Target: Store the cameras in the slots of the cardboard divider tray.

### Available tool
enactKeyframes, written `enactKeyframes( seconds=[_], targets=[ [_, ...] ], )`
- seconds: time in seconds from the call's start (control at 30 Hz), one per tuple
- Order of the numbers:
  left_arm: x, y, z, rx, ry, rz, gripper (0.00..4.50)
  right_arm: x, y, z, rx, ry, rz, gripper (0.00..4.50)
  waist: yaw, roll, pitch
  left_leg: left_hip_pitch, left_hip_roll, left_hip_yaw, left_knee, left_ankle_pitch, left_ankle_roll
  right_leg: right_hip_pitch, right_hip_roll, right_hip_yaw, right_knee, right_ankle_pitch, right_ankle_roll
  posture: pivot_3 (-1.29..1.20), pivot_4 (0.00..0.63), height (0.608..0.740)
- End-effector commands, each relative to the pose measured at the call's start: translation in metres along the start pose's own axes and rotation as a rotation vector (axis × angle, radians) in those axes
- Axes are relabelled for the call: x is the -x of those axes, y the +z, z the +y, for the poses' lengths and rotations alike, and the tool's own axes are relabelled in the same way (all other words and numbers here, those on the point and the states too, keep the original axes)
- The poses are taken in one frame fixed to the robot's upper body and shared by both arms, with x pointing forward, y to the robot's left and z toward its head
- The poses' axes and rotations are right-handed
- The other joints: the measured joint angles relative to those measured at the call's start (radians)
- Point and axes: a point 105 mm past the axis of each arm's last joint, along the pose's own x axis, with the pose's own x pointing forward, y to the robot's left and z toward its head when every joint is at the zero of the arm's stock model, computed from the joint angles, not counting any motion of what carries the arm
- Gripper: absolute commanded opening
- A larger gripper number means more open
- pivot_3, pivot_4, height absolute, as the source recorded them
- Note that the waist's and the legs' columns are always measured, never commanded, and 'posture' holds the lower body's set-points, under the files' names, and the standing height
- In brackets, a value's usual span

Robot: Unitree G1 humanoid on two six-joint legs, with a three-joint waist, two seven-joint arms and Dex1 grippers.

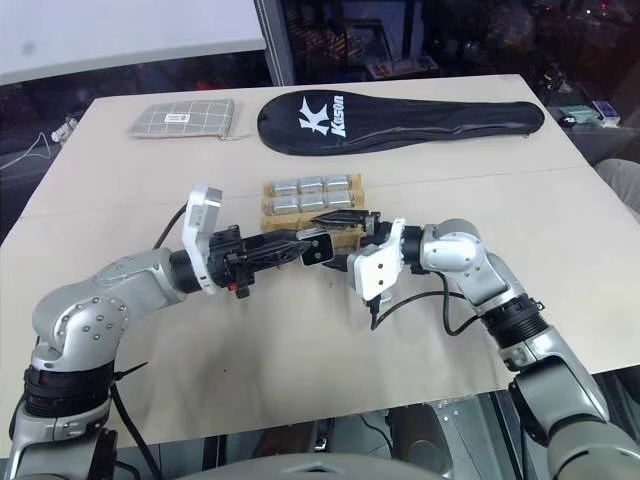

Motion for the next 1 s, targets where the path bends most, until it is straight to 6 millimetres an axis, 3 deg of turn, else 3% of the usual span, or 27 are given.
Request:
enactKeyframes(
  seconds=[0.03, 0.3, 0.43, 0.63, 0.8, 1.0],
  targets=[
    [0.005, 0.01, 0.003, -0.078, 0.018, -0.015, 0.71, 0.015, 0.009, -0.009, -0.069, -0.063, -0.015, 4.42, 0.0, 0.0, 0.0, 0.0, 0.0, 0.0, 0.0, 0.0, 0.0, 0.0, 0.0, 0.0, 0.0, 0.0, 0.0, 0.0, 0.15, 0.74],
    [0.027, 0.043, 0.044, -0.33, 0.182, -0.128, 0.71, 0.107, 0.02, 0.024, -0.765, -0.15, 0.099, 4.42, 0.022, 0.0, 0.001, -0.002, -0.001, 0.001, 0.0, -0.001, 0.002, 0.0, -0.002, 0.0, -0.003, -0.003, -0.004, 0.0, 0.15, 0.74],
    [0.038, 0.043, 0.069, -0.367, 0.226, -0.143, 0.71, 0.147, 0.048, 0.041, -1.089, -0.119, 0.09, 4.42, 0.027, 0.001, 0.001, -0.002, 0.0, 0.004, 0.0, -0.001, 0.002, 0.001, -0.001, -0.001, -0.003, -0.005, -0.001, 0.0, 0.15, 0.74],
    [0.038, 0.029, 0.091, -0.454, 0.206, -0.099, 0.71, 0.184, 0.062, 0.043, -1.212, -0.286, 0.094, 4.42, 0.026, -0.001, 0.001, -0.001, 0.002, 0.007, 0.001, -0.001, 0.002, 0.001, 0.001, -0.001, -0.002, -0.005, 0.0, 0.0, 0.15, 0.74],
    [0.028, 0.019, 0.099, -0.511, 0.15, -0.106, 0.71, 0.196, 0.072, 0.047, -1.226, -0.36, 0.027, 4.42, 0.029, -0.002, 0.001, -0.002, 0.001, 0.006, 0.001, -0.001, 0.002, 0.001, 0.001, -0.002, -0.003, -0.003, 0.005, 0.0, 0.15, 0.74],
    [0.015, 0.012, 0.092, -0.524, -0.015, -0.133, 0.71, 0.202, 0.073, 0.051, -1.226, -0.363, 0.054, 4.42, 0.026, -0.003, 0.001, -0.002, 0.001, 0.007, 0.001, -0.001, 0.002, 0.001, 0.0, -0.001, -0.003, -0.003, 0.005, 0.0, 0.15, 0.74]
  ],
)
